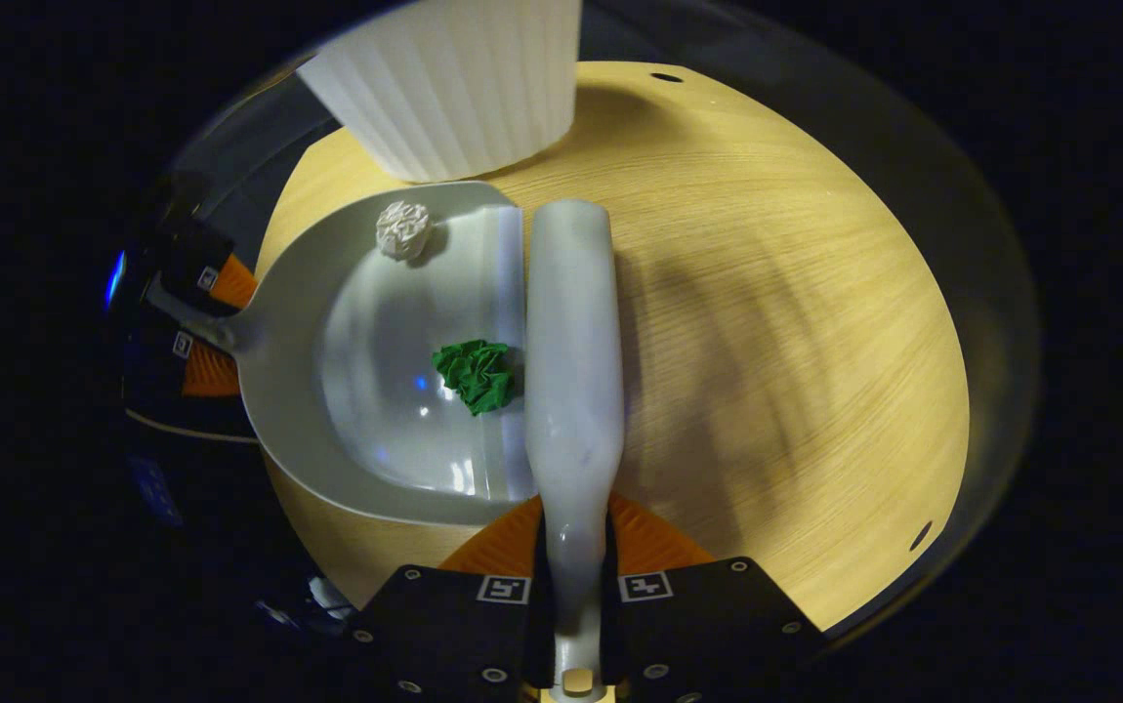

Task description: Pick up the small broom and dustpan from the desktop, sweep the trash into the dustpan with the broom, and then empty the trash into the garbage bin.

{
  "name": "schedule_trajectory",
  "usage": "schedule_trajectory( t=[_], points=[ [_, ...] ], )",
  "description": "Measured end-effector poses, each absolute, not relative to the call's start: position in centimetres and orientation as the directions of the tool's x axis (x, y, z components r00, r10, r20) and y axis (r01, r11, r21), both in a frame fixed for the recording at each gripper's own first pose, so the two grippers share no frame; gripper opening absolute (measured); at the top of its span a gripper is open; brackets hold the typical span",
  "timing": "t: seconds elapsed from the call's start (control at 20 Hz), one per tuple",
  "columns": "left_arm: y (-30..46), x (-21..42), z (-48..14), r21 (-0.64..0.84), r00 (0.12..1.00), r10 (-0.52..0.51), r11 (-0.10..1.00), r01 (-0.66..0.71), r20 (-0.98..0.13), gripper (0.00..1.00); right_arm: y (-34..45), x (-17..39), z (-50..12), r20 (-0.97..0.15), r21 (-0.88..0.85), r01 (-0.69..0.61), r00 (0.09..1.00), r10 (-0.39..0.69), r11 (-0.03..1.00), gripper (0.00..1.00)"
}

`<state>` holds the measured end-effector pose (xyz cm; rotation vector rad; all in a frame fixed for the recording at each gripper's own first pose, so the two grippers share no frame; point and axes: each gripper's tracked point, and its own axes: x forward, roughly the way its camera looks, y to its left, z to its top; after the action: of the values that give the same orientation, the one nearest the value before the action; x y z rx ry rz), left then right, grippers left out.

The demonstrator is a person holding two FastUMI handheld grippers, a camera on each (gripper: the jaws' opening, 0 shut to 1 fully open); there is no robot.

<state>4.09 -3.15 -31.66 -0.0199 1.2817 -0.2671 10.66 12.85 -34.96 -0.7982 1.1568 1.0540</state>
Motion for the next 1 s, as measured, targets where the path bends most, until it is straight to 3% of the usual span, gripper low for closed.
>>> schedule_trajectory(
  t=[0.15, 0.3, 0.4, 0.5, 0.65, 0.75, 1.0],
  points=[
    [-3.5, 4.6, -32.1, -0.16, 0.305, -0.21, 0.971, 0.18, -0.929, 0.32, 11.0, 12.8, -35.0, -0.959, 0.03, -0.854, 0.123, 0.256, 0.52, 0.18],
    [-3.4, 5.1, -32.4, -0.147, 0.349, -0.21, 0.969, 0.198, -0.913, 0.32, 6.9, 13.0, -35.6, -0.961, -0.007, -0.709, 0.2, 0.192, 0.705, 0.18],
    [-3.3, 5.1, -32.0, -0.141, 0.392, -0.22, 0.965, 0.221, -0.893, 0.31, 4.5, 11.9, -35.9, -0.963, -0.003, -0.607, 0.217, 0.162, 0.795, 0.18],
    [-2.9, 4.4, -32.0, -0.131, 0.376, -0.218, 0.961, 0.243, -0.9, 0.31, 3.5, 11.0, -36.8, -0.965, 0.004, -0.557, 0.215, 0.149, 0.831, 0.18],
    [-2.3, 4.3, -31.4, -0.167, 0.283, -0.231, 0.958, 0.234, -0.931, 0.32, 4.2, 11.7, -36.9, -0.972, -0.034, -0.663, 0.198, 0.131, 0.748, 0.18],
    [-2.1, 4.6, -31.3, -0.154, 0.269, -0.222, 0.955, 0.253, -0.937, 0.31, 5.5, 12.1, -36.5, -0.974, -0.049, -0.747, 0.182, 0.133, 0.662, 0.18],
    [-2.6, 4.4, -31.8, -0.159, 0.275, -0.216, 0.963, 0.216, -0.937, 0.32, 8.7, 7.6, -35.8, -0.985, 0.05, -0.888, 0.031, 0.168, 0.457, 0.18]
  ],
)
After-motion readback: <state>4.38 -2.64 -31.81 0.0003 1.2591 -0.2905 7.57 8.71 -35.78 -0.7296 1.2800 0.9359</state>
